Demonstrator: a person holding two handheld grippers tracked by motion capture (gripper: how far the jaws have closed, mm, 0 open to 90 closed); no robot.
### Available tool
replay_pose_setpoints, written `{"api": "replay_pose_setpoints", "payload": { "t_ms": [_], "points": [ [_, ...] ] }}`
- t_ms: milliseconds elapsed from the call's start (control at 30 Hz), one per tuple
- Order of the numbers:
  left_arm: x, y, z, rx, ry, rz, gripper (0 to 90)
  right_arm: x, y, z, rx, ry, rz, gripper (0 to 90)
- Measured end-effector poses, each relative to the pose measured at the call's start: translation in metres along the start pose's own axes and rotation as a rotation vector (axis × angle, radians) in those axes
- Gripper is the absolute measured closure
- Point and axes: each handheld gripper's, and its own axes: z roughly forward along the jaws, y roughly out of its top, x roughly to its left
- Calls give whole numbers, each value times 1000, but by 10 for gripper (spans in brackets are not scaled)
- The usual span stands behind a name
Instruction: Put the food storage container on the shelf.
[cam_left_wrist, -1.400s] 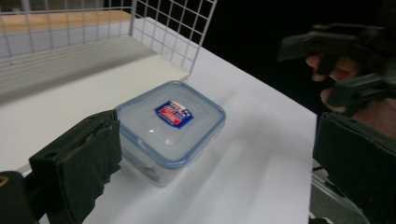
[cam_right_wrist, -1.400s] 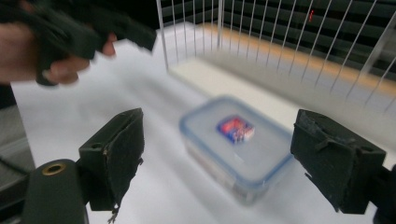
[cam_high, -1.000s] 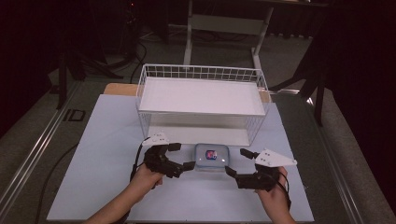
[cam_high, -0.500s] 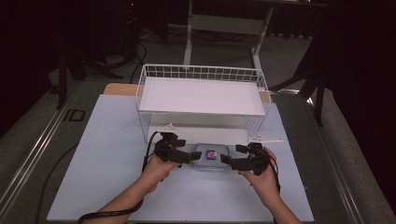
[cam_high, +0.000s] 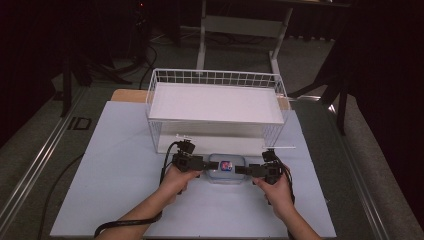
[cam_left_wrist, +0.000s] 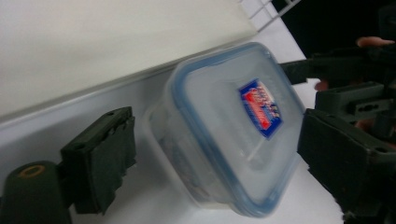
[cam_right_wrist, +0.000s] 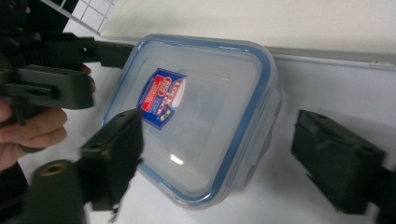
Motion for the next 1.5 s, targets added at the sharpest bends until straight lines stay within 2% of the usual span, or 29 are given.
{"api": "replay_pose_setpoints", "payload": {
  "t_ms": [100, 200, 267, 300, 333, 433, 467, 533, 567, 600, 633, 667, 700, 767, 867, 1033, 1167, 1300, 1500],
  "points": [
    [4, -2, 6, 29, 8, -47, 155, 2, 0, 4, 7, -4, 13, 185],
    [7, -4, 12, 47, -8, -87, 156, 1, -1, 8, 13, 3, 35, 214],
    [7, -4, 13, 51, -19, -94, 164, 0, -1, 9, 10, -4, 51, 235],
    [8, -4, 13, 50, -40, -105, 193, -1, -2, 10, 10, 0, 56, 260],
    [8, -4, 13, 50, -40, -109, 224, -2, -2, 12, 14, 14, 69, 274],
    [7, -5, 14, 71, -67, -125, 247, -4, -3, 13, 15, 21, 92, 312],
    [6, -6, 15, 80, -77, -124, 260, -4, -3, 12, 17, 21, 98, 320],
    [2, -7, 16, 86, -65, -102, 235, -7, -2, 12, 20, 35, 117, 337],
    [2, -7, 15, 97, -67, -106, 239, -8, -3, 11, 19, 41, 132, 344],
    [3, -6, 14, 95, -70, -116, 255, -8, -3, 11, 17, 39, 140, 346],
    [4, -6, 11, 83, -69, -122, 334, -7, -4, 11, 10, 30, 150, 347],
    [3, -6, 9, 72, -63, -120, 334, -7, -4, 11, 10, 30, 150, 347],
    [2, -6, 7, 66, -60, -106, 405, -6, -5, 10, 7, 24, 153, 348],
    [-1, -6, 5, 61, -40, -78, 411, -5, -6, 10, 10, 24, 157, 349],
    [-5, -7, 4, 59, -27, -80, 413, -2, -8, 8, 9, 10, 148, 351],
    [-12, -8, 1, 61, -2, -48, 432, 2, -10, 5, -2, -3, 125, 368],
    [-19, -11, -2, 53, 24, -6, 447, 6, -15, 2, -19, -13, 94, 383],
    [-23, -19, -4, 24, 36, 15, 456, 10, -18, -1, -26, -21, 63, 389],
    [-30, -22, -6, 26, 65, 46, 460, 16, -23, -3, -45, -41, 33, 388]
  ]
}}
